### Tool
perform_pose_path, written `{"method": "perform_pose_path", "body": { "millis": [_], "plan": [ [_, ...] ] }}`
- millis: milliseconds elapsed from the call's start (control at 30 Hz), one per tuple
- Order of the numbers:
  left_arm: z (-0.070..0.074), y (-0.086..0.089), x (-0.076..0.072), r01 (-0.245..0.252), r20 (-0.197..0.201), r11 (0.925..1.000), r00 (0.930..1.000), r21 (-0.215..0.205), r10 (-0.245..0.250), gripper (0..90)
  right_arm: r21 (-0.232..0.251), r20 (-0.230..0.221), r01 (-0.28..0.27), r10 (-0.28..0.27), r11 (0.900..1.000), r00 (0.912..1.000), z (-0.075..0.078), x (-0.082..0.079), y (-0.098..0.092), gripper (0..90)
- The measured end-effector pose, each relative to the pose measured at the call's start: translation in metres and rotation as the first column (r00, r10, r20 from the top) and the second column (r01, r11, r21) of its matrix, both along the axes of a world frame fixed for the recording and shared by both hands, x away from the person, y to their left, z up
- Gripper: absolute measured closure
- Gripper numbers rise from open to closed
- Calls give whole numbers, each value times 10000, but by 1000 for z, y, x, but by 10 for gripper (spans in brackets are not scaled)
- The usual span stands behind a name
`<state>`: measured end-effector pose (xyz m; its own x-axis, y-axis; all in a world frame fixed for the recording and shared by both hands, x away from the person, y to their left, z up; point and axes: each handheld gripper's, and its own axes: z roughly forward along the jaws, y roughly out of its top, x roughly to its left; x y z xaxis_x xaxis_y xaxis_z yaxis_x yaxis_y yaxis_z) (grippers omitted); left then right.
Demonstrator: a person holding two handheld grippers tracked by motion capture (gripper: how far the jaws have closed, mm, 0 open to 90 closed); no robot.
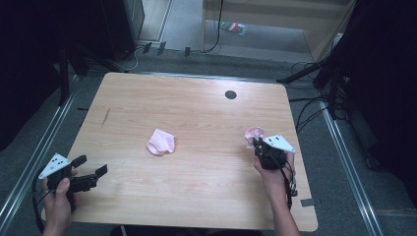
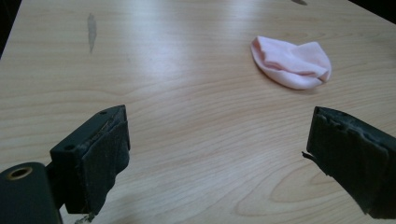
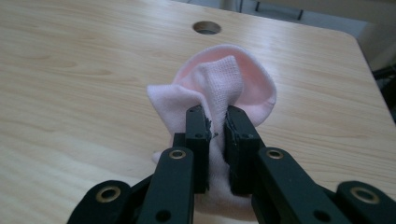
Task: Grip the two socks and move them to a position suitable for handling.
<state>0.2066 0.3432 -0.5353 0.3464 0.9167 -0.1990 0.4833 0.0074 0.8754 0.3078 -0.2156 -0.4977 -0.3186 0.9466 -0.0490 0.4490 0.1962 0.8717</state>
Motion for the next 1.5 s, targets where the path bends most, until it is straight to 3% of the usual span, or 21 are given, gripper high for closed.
{"method": "perform_pose_path", "body": {
  "millis": [67, 133, 167, 300, 467, 567, 667, 833, 1000, 1133, 1300, 1333, 1400, 1500],
  "plan": [
    [4, -7, 0, 132, 85, 9999, 9999, -72, -132, 64, 106, 118, -529, 528, 9985, 9985, 4, -13, 9, 815],
    [7, -15, -1, 314, 198, 9995, 9993, -99, -312, 64, 139, 152, -683, 681, 9976, 9976, 4, -16, 11, 815],
    [10, -23, -2, 477, 274, 9988, 9985, -90, -474, 64, 163, 236, -1073, 1069, 9941, 9940, 7, -23, 19, 814],
    [15, -37, -3, 775, 373, 9970, 9963, -55, -773, 64, 69, 297, -1586, 1584, 9873, 9869, 8, -33, 30, 814],
    [21, -67, -4, 1464, 463, 9892, 9881, 72, -1466, 64, 51, 251, -2160, 2158, 9764, 9761, 7, -46, 47, 813],
    [22, -84, -5, 1864, 513, 9824, 9810, 143, -1869, 64, 144, 206, -2664, 2661, 9638, 9637, 3, -55, 57, 813],
    [20, -99, -6, 2308, 551, 9728, 9712, 221, -2317, 64, -17, 60, -3173, 3173, 9483, 9483, -3, -62, 71, 813],
    [18, -117, -5, 2874, 495, 9575, 9563, 237, -2882, 64, -192, -136, -4054, 4052, 9139, 9141, -14, -70, 94, 812],
    [15, -127, -3, 3146, 468, 9491, 9480, 127, -3149, 65, -226, -360, -4700, 4691, 8824, 8824, -23, -75, 114, 812],
    [15, -130, -2, 3247, 422, 9458, 9450, -39, -3243, 154, -274, -632, -5032, 5009, 8637, 8632, -33, -77, 125, 811],
    [13, -135, 2, 3420, 363, 9394, 9393, -230, -3411, 156, -332, -742, -5639, 5606, 8252, 8247, -44, -79, 136, 805],
    [13, -136, 3, 3422, 321, 9393, 9394, -246, -3414, 158, -334, -751, -5810, 5776, 8132, 8129, -46, -77, 137, 788],
    [11, -139, 5, 3488, 219, 9367, 9371, -289, -3483, 159, -214, -857, -5973, 5938, 8017, 8000, -50, -74, 138, 626],
    [10, -141, 7, 3457, 72, 9377, 9383, -361, -3456, 164, -2, -926, -5893, 5868, 8079, 8044, -47, -73, 135, 488]
  ]
}}
